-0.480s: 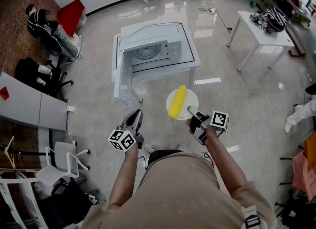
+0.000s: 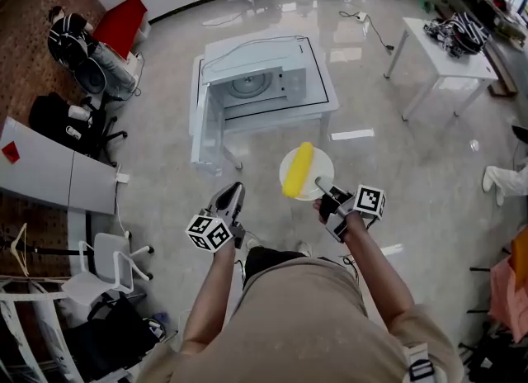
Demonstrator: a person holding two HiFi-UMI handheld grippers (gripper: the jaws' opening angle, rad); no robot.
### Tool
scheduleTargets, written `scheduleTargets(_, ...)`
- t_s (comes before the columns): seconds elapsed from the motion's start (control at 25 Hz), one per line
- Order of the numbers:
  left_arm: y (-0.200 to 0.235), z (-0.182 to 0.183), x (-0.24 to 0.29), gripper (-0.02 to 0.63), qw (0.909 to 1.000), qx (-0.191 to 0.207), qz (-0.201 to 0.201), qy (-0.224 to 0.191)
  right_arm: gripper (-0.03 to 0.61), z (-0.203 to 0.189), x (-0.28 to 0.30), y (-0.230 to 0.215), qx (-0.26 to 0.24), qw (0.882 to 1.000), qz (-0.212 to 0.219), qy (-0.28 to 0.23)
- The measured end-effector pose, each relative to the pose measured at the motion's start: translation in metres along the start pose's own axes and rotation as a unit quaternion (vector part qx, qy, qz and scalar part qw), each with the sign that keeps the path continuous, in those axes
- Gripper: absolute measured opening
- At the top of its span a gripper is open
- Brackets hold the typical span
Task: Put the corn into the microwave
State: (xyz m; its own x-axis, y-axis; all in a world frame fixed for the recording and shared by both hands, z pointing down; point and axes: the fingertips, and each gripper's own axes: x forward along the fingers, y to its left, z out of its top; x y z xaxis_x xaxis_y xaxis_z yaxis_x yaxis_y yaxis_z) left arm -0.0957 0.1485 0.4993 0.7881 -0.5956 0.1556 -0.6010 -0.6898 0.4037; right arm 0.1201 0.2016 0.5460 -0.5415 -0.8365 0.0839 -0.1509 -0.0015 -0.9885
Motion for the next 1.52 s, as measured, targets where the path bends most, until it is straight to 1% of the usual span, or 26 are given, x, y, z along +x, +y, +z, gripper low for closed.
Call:
scheduleTargets(0.16,0.003,0.004,0.005,0.009,1.0000,0.000,-0.005,0.006,0.023,0.007,0.006,-0.002,0.007,1.000,0.002,0.002)
scheduleTargets(0.28,0.010,0.007,0.007,0.009,0.9999,0.001,-0.011,0.010,0.023,0.012,0.016,-0.003,0.017,1.000,0.011,-0.006)
scheduleTargets(0.44,0.021,0.013,0.003,0.009,0.9997,0.010,-0.017,0.013,0.023,0.008,0.024,0.000,0.012,1.000,0.014,-0.015)
scheduleTargets(0.52,0.039,0.023,0.016,0.009,0.9996,0.015,-0.017,0.015,0.023,0.016,0.043,0.004,0.009,1.000,0.014,-0.015)
scheduleTargets(0.6,0.054,0.030,0.030,0.009,0.9996,0.010,-0.020,0.017,0.023,0.024,0.060,0.008,0.011,1.000,0.011,-0.015)
scheduleTargets(0.96,0.084,0.053,0.067,0.009,0.9980,0.001,-0.060,0.020,0.023,0.040,0.108,0.017,0.009,1.000,0.002,-0.023)
scheduleTargets(1.08,0.090,0.058,0.074,0.009,0.9965,0.010,-0.079,0.025,0.023,0.045,0.124,0.014,0.008,1.000,-0.001,-0.029)
scheduleTargets(1.32,0.103,0.067,0.086,0.009,0.9946,0.017,-0.100,0.022,0.023,0.053,0.155,0.009,0.005,1.000,-0.006,-0.029)
scheduleTargets(1.52,0.103,0.065,0.100,0.009,0.9916,0.046,-0.115,0.036,0.023,0.064,0.178,0.006,0.004,1.000,0.003,-0.026)
